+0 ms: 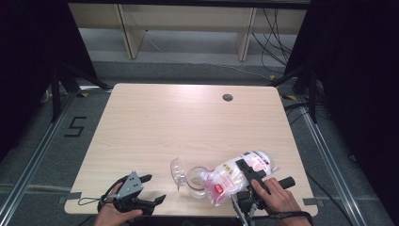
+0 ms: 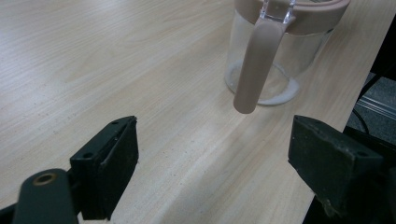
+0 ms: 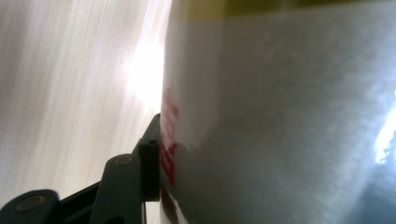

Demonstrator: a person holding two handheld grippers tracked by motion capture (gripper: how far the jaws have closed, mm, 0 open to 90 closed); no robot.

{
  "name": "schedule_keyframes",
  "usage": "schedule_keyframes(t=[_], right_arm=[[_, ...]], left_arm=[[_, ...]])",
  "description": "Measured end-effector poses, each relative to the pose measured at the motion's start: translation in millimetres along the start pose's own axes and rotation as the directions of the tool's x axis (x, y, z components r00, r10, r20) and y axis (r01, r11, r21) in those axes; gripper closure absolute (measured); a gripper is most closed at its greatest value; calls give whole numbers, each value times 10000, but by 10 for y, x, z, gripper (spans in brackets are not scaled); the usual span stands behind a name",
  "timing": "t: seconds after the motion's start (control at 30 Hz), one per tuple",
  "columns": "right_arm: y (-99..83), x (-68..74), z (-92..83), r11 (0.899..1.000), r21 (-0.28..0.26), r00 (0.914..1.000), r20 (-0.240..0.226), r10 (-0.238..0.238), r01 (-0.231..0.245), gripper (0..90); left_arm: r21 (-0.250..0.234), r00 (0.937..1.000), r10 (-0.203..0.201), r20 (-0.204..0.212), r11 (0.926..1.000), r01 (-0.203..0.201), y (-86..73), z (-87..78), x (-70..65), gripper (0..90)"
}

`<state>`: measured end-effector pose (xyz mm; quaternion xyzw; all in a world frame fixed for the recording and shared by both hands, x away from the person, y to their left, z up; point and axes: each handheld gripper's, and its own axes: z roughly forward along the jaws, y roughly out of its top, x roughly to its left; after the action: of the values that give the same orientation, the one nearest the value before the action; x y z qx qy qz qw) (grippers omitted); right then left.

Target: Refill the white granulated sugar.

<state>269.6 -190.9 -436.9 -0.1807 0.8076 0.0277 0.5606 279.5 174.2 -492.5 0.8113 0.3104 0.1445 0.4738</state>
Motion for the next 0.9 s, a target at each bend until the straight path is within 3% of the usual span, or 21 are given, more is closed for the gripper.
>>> schedule_keyframes(t=[0.03, 0.07, 0.27, 0.37, 0.43, 0.47, 0.53, 0.6, 0.77, 0.83, 0.9], right_arm=[[2, -12, 8, 9998, -118, 9998, 151, -149, 150, 492], [16, -12, -15, 9997, 223, 9999, 44, -94, 93, 493], [25, -6, -5, 10000, 2, 9997, 232, -44, 44, 494], [41, -41, 2, 9982, -37, 9979, 254, -601, 602, 495], [42, -31, -1, 9985, -35, 9980, 322, -536, 538, 495], [41, -14, -6, 9995, 78, 9993, 233, -307, 305, 495], [43, -13, -12, 9994, 140, 9993, 203, -310, 307, 496], [50, -44, -18, 9964, 141, 9962, 221, -845, 842, 497], [57, -60, -15, 9937, 125, 9929, 411, -1117, 1113, 498], [54, -48, -20, 9957, 141, 9954, 285, -916, 913, 498], [55, -53, -15, 9950, 98, 9946, 264, -1000, 998, 499]], left_arm=[[-13, 10000, 2, 26, 10000, -2, 0, 4, 2, 160], [-10, 10000, 14, 17, 10000, -14, 0, 4, 3, 160], [19, 9996, 265, -15, 9996, -265, 5, -7, 21, 160], [21, 9995, 303, 2, 9995, -303, 6, -5, 20, 160], [-4, 9996, 297, 18, 9996, -297, 4, -2, 21, 160], [-17, 10000, -20, -2, 10000, 20, -3, 3, 5, 160], [-10, 10000, -11, 2, 10000, 11, -3, 3, 5, 160], [50, 10000, 60, -21, 10000, -60, -1, -1, 6, 160], [55, 10000, 46, -15, 10000, -46, -3, 1, 7, 160], [48, 10000, 51, -19, 10000, -51, -2, -1, 7, 160], [46, 10000, 41, -18, 10000, -41, -2, -1, 7, 160]])
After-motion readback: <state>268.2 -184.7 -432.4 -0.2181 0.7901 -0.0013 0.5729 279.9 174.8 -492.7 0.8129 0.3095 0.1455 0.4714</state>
